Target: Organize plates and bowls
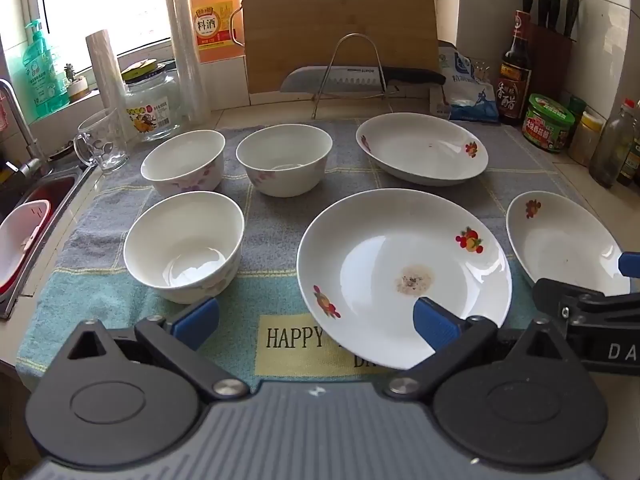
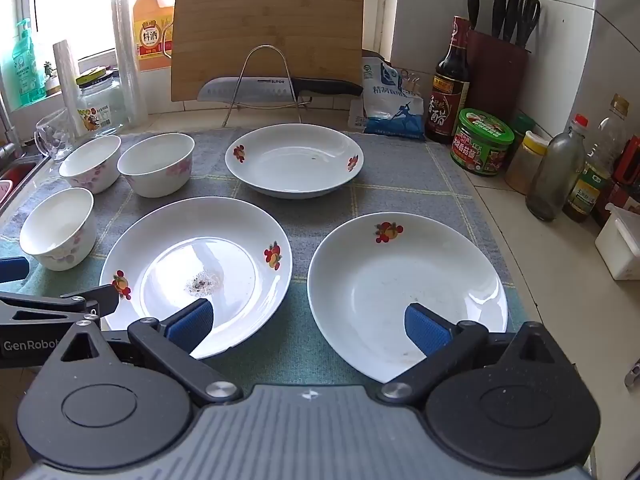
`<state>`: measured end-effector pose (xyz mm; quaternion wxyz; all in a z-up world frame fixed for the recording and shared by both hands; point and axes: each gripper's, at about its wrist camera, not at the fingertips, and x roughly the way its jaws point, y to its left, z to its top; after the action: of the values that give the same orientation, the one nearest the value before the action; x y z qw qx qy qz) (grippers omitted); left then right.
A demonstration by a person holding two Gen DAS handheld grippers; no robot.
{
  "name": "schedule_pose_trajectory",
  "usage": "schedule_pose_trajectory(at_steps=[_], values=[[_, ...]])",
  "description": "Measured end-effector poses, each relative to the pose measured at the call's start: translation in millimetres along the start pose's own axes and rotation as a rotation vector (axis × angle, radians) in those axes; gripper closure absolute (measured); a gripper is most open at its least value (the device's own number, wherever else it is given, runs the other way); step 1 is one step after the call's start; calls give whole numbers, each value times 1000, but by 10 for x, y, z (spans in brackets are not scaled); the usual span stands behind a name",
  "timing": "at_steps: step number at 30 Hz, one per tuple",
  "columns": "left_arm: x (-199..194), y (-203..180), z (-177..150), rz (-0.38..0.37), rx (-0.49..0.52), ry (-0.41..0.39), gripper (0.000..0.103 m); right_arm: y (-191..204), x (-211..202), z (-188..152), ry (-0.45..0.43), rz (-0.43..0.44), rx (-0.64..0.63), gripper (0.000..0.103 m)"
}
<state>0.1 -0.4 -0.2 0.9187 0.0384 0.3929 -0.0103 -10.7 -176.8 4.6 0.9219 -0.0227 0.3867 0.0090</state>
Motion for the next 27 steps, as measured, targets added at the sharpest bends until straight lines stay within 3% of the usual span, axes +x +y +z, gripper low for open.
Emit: schedule_pose_trajectory(at_steps=[27], values=[[-5, 25, 12, 4, -10, 3, 1, 18, 21, 5, -3, 4, -11, 0]])
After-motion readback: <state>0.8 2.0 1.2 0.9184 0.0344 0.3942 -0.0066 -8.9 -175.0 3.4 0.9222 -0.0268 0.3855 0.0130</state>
